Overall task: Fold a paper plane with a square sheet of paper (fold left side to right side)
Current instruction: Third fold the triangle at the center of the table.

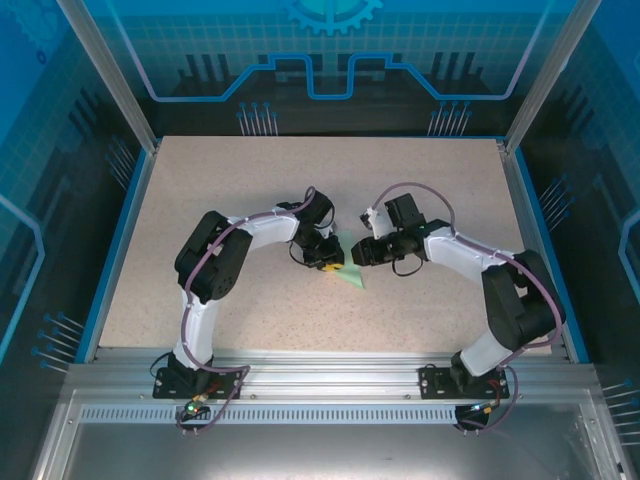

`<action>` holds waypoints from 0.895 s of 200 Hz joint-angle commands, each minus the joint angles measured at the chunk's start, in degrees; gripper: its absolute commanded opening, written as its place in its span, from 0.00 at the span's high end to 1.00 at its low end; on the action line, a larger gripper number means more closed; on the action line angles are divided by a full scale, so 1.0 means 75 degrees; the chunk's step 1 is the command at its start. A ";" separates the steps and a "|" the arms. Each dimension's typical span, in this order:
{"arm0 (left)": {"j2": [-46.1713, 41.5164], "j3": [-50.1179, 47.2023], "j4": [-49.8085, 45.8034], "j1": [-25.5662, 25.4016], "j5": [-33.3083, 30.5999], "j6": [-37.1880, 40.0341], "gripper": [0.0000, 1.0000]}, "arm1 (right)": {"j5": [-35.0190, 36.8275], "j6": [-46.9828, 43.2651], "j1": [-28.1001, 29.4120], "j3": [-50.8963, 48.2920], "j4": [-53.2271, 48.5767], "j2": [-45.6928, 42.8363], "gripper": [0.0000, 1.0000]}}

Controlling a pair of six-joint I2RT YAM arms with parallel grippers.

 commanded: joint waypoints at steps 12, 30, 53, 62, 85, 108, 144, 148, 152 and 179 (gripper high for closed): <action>0.0496 -0.0292 -0.0200 -0.0188 -0.0536 -0.0058 0.81 | -0.1204 0.0550 0.0403 -0.0195 0.0016 0.0393 0.75; 0.0518 -0.0271 -0.0220 -0.0187 -0.0571 -0.0062 0.82 | -0.0986 0.0552 0.0534 -0.0065 -0.0041 0.0724 0.76; 0.0526 -0.0243 -0.0215 -0.0179 -0.0560 -0.0074 0.82 | -0.0780 0.0532 0.0547 0.0038 -0.0105 0.1044 0.76; 0.0530 -0.0226 -0.0241 -0.0181 -0.0571 -0.0065 0.82 | -0.0685 0.0497 0.0549 0.0087 -0.0224 0.1140 0.77; 0.0531 -0.0197 -0.0286 -0.0180 -0.0605 -0.0040 0.82 | -0.0366 0.0413 0.0560 0.0108 -0.0479 0.1283 0.77; 0.0528 -0.0191 -0.0297 -0.0181 -0.0619 -0.0047 0.82 | -0.0022 0.0421 0.0560 0.0103 -0.0657 0.1335 0.77; 0.0531 -0.0168 -0.0354 -0.0187 -0.0683 -0.0011 0.83 | 0.0196 0.0487 0.0549 0.0150 -0.0813 0.1557 0.78; 0.0529 -0.0165 -0.0355 -0.0182 -0.0694 0.0002 0.83 | 0.0244 0.0502 0.0549 0.0150 -0.0819 0.1575 0.78; 0.0532 -0.0156 -0.0367 -0.0185 -0.0691 0.0001 0.83 | 0.0267 0.0525 0.0538 0.0144 -0.0838 0.1583 0.78; 0.0554 -0.0121 -0.0396 -0.0183 -0.0712 0.0013 0.83 | 0.0295 0.0599 0.0498 0.0109 -0.0800 0.1543 0.79</action>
